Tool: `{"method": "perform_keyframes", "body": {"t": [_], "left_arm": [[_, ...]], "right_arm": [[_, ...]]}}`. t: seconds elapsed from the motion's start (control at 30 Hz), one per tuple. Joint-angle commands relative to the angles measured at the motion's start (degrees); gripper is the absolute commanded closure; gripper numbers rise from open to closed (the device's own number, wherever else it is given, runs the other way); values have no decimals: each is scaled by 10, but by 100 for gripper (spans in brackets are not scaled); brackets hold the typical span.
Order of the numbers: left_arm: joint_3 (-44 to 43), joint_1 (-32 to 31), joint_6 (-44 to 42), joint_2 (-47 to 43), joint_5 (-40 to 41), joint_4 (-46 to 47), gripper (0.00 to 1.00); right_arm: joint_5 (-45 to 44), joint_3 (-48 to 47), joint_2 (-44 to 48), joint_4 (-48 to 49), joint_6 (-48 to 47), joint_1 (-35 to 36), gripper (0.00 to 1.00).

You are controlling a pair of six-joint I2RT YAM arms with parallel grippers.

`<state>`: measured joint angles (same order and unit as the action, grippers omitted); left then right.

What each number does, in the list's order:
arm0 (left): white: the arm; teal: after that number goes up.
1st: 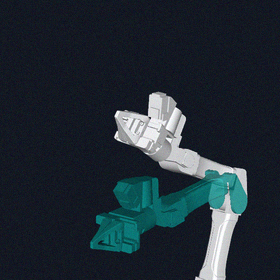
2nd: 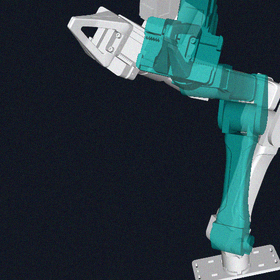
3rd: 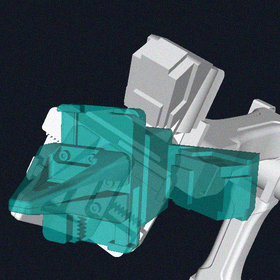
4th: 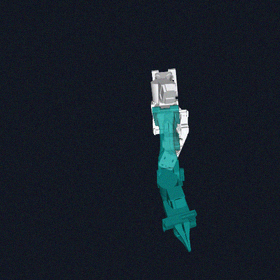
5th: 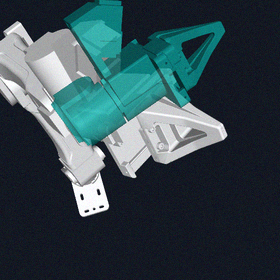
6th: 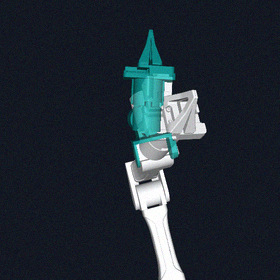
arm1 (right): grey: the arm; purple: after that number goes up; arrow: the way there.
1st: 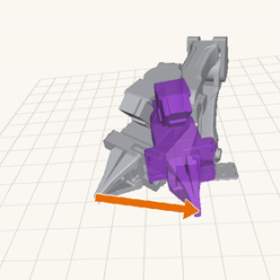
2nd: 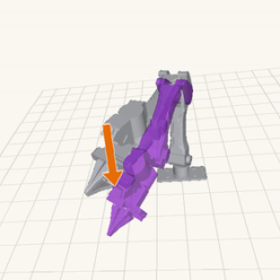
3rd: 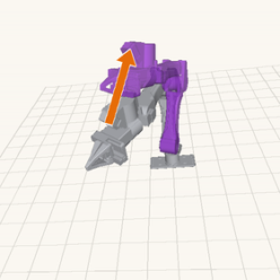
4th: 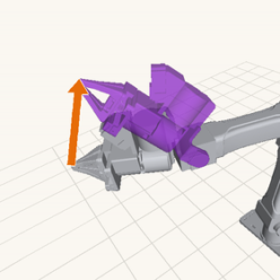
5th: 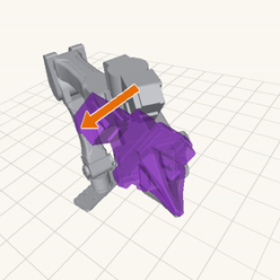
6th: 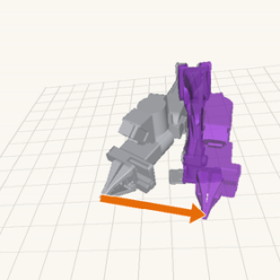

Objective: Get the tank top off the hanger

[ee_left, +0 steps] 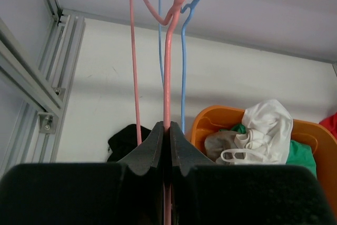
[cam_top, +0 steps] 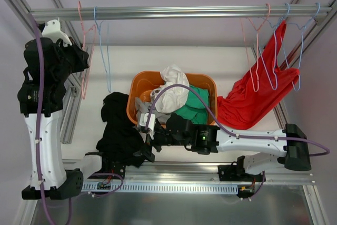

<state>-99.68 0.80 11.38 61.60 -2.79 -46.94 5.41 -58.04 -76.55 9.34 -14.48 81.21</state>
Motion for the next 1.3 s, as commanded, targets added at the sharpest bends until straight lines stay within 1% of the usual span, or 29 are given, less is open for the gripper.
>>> {"method": "perform_keyframes", "body": {"t": [0.0,0.13,0.3,0.37,0.6,0.67,0.73,0.77,0.8,0.83,0.87,0.9,0.97,1.0,1.03,1.1,1.13,1.17,1.2,1.23,1.27], "left_arm": [[-31,3,-20,21,-3,34,100],[-33,9,-21,55,-12,46,100],[-20,13,-14,75,-23,63,100],[-11,16,-14,73,-19,65,100],[81,24,-6,37,1,69,100],[89,25,-5,30,9,69,100],[99,25,-4,17,21,69,91],[102,25,-4,9,23,69,65],[107,25,-2,1,41,69,52],[108,25,-1,-16,47,68,43],[110,25,-1,-27,54,66,26],[117,25,0,-39,59,66,22],[133,25,0,-85,73,65,1],[141,25,0,-104,79,65,1],[151,25,0,-143,103,64,1],[178,25,3,-183,131,65,1],[188,25,7,-222,147,65,1],[198,25,14,-245,183,66,1],[222,25,33,-268,197,67,1],[236,25,41,-312,210,74,1],[255,25,49,-335,237,75,1]], "right_arm": [[4,7,30,25,-9,1,0],[2,12,31,25,-15,1,1],[6,8,16,25,-18,1,0],[8,7,11,25,-17,1,1],[1,1,-1,26,-23,0,0],[-2,-10,-14,26,-26,0,1],[-10,-22,-25,23,-27,-3,0],[-12,-36,-40,21,-27,-3,1],[-15,-47,-49,10,-27,-4,1],[-16,-58,-58,2,-32,-5,1],[-16,-83,-68,-5,-35,-6,0],[-15,-98,-90,-21,-40,-7,1],[-15,-128,-117,-41,-50,-8,0],[-11,-158,-143,-58,-54,-8,0],[-11,-173,-156,-67,-58,-9,0],[-20,-215,-181,-91,-75,-9,0],[-24,-231,-203,-99,-79,-10,1],[-26,-245,-215,-114,-90,-13,0],[-23,-260,-228,-133,-94,-15,0],[-22,-292,-255,-145,-99,-19,1],[-21,-311,-271,-160,-105,-20,1]]}}
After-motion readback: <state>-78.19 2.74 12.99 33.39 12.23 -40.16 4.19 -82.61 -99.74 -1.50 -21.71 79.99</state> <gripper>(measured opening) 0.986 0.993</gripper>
